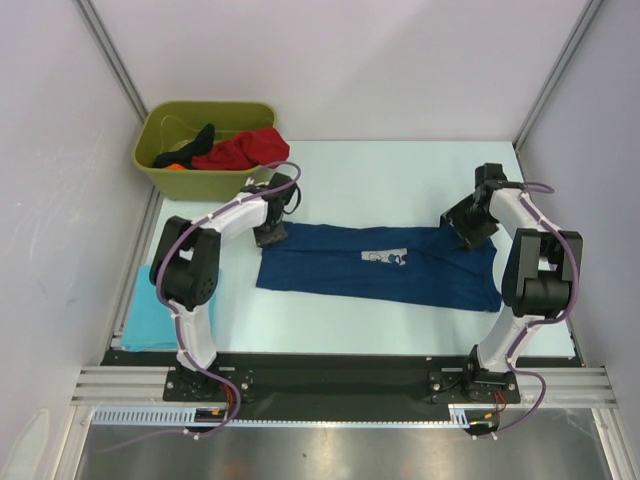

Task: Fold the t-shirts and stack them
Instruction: Fold the tshirt

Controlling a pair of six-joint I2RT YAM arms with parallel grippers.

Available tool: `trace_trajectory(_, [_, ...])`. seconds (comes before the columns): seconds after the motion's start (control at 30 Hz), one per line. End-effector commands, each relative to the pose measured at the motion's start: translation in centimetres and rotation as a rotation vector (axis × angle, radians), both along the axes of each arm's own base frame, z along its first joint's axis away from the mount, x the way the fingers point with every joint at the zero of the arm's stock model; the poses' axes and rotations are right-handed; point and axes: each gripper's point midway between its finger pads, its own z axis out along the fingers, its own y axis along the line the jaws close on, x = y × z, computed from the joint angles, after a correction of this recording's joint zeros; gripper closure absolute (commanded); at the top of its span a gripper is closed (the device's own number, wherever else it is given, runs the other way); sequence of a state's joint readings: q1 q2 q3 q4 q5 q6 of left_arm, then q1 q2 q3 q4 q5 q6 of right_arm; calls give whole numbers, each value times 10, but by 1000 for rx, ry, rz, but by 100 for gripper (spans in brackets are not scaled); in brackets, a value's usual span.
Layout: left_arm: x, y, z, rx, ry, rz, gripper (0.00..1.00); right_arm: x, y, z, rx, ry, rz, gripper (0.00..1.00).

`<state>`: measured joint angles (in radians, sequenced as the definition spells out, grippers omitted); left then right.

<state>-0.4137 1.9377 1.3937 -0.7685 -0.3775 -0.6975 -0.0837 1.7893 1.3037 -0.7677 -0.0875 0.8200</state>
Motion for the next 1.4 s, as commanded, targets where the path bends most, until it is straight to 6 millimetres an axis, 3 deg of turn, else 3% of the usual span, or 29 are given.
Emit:
trace_trajectory(0.0, [9,9,39,9,-126,-1,64,14,-10,7,-40,-16,-82,31])
trace_trajectory(0.03, [10,9,43,7,-139,-6,52,20,-11,12,-44,-31,-89,32])
trace_trajectory(0.13, [10,9,50,3,-160,-27,36,25,-11,10,-40,-14,-107,32])
trace_trajectory(0.17, [9,9,51,-3,-159,-38,36,25,-12,9,-39,-9,-110,32])
trace_trajectory(0.4, [14,4,34,-82,-109,-94,37,28,-15,-2,-27,13,-100,33])
trace_trajectory(0.63, [20,-4,24,-115,-80,-142,47,30,-11,-8,-3,27,-92,37])
trace_trajectory(1.1, [15,-6,7,-121,-30,-166,48,-2,1,31,-41,-15,21,100])
trace_trajectory(1.23, [16,-7,4,-117,-19,-172,48,-16,7,46,-71,-20,69,100])
trace_trajectory(1.37, [18,-7,5,-115,-24,-176,48,-40,15,45,-70,9,83,100])
